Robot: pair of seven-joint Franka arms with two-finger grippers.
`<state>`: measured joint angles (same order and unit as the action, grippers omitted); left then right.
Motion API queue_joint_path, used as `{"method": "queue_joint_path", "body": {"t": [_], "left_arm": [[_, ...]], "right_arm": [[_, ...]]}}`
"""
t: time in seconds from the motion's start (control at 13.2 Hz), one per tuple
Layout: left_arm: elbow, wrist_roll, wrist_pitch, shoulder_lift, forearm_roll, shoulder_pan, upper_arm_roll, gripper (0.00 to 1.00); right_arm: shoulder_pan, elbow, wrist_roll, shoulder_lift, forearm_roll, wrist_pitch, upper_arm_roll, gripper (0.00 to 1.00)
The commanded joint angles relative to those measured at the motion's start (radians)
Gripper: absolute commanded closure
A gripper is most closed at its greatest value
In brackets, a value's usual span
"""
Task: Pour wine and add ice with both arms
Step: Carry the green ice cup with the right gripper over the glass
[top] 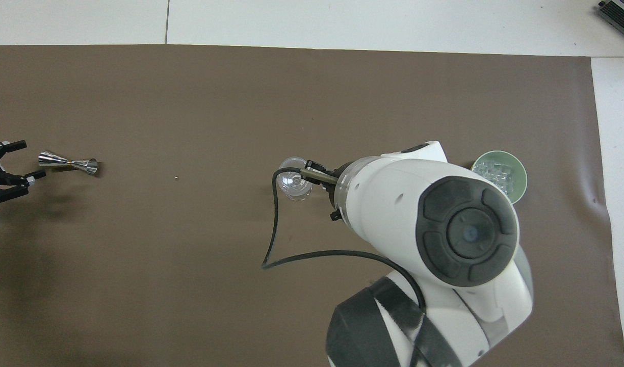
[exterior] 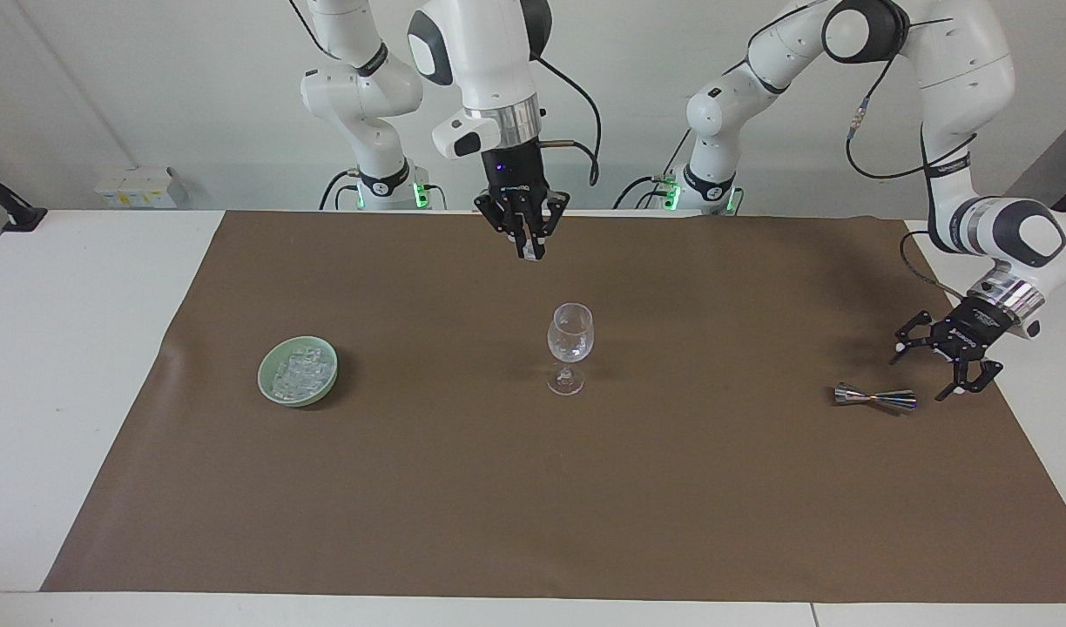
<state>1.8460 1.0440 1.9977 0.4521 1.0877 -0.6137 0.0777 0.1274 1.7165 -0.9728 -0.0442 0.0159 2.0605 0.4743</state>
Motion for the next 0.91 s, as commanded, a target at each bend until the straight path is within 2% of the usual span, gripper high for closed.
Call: {"method": "queue_joint_path", "body": {"t": [0.0, 0.45, 0.83], "left_arm": [[-0.041, 0.039, -0.055, 0.051, -0.025, -0.011, 0.005, 0.07], [-0.04, 0.057, -0.091, 0.059, -0.035, -0.02, 0.005, 0.08], [-0.022, 0.089, -0.089, 0.057, -0.046, -0.021, 0.007, 0.15]], "right_arm": [[0.035, -0.031, -0.02, -0.066, 0.036, 0.026, 0.004, 1.0], [0.066, -0.044, -0.015, -0.134, 0.159, 0.188, 0.006, 1.0], [0.058, -0.031, 0.015, -0.206, 0.258, 0.289, 0.006, 1.0]]}}
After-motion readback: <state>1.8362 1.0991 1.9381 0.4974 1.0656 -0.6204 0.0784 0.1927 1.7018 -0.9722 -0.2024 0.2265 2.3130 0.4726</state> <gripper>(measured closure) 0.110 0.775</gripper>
